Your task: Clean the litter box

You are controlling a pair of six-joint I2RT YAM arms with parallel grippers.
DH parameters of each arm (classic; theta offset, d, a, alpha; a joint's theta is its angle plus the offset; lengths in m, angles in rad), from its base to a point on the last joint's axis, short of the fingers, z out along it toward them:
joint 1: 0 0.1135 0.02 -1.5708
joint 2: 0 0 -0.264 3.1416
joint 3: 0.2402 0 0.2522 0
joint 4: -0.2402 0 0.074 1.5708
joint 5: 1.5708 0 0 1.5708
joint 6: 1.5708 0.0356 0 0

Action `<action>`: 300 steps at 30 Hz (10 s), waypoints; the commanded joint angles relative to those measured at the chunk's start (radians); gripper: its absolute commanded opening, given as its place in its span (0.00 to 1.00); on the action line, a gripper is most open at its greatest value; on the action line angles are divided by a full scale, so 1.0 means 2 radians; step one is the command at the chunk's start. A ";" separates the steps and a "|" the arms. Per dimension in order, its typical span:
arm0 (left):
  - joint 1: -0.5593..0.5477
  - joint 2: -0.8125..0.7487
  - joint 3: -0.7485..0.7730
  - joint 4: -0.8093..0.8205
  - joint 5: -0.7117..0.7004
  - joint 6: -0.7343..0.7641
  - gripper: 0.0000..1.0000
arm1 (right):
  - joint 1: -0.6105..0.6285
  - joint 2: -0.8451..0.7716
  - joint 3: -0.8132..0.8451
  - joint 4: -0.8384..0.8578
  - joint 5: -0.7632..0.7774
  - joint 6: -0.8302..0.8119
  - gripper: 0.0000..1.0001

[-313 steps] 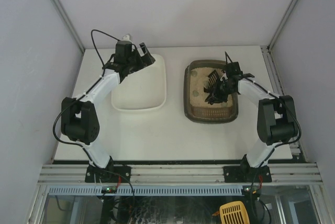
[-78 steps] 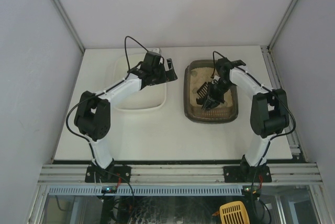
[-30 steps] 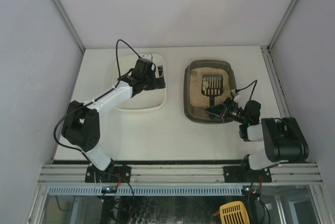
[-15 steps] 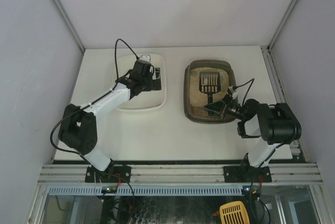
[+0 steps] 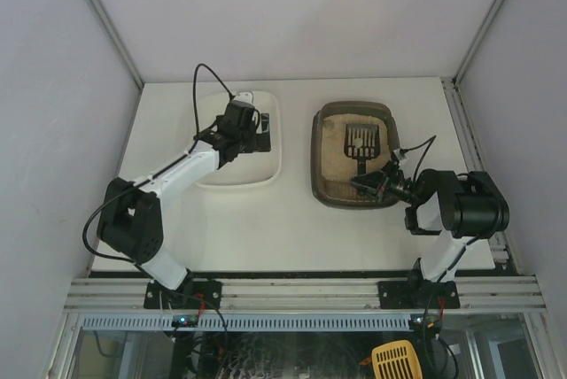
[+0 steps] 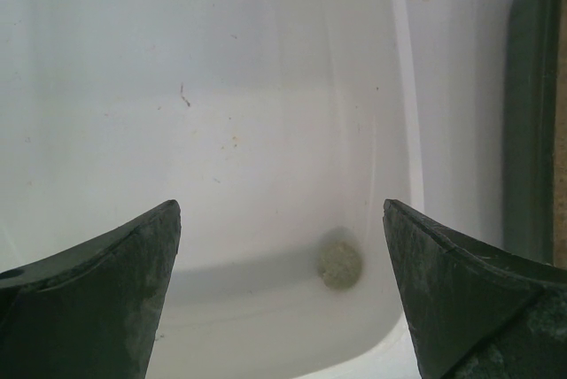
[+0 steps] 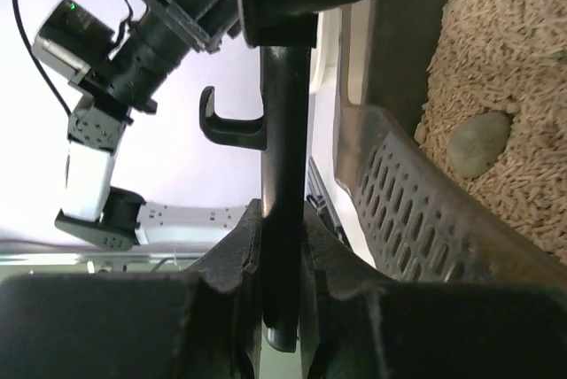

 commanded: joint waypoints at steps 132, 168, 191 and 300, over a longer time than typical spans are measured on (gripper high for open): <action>0.008 0.409 0.444 0.188 0.359 -0.240 1.00 | 0.169 0.085 0.538 -0.972 0.300 -0.409 0.00; 0.007 0.380 0.397 0.187 0.379 -0.239 1.00 | 0.088 0.113 0.508 -0.946 0.064 -0.454 0.00; 0.008 0.378 0.381 0.187 0.400 -0.246 1.00 | 0.161 0.094 0.620 -1.065 0.246 -0.472 0.00; 0.085 -0.128 0.034 -0.166 0.052 0.162 1.00 | 0.083 -0.065 0.105 -0.190 -0.030 -0.074 0.00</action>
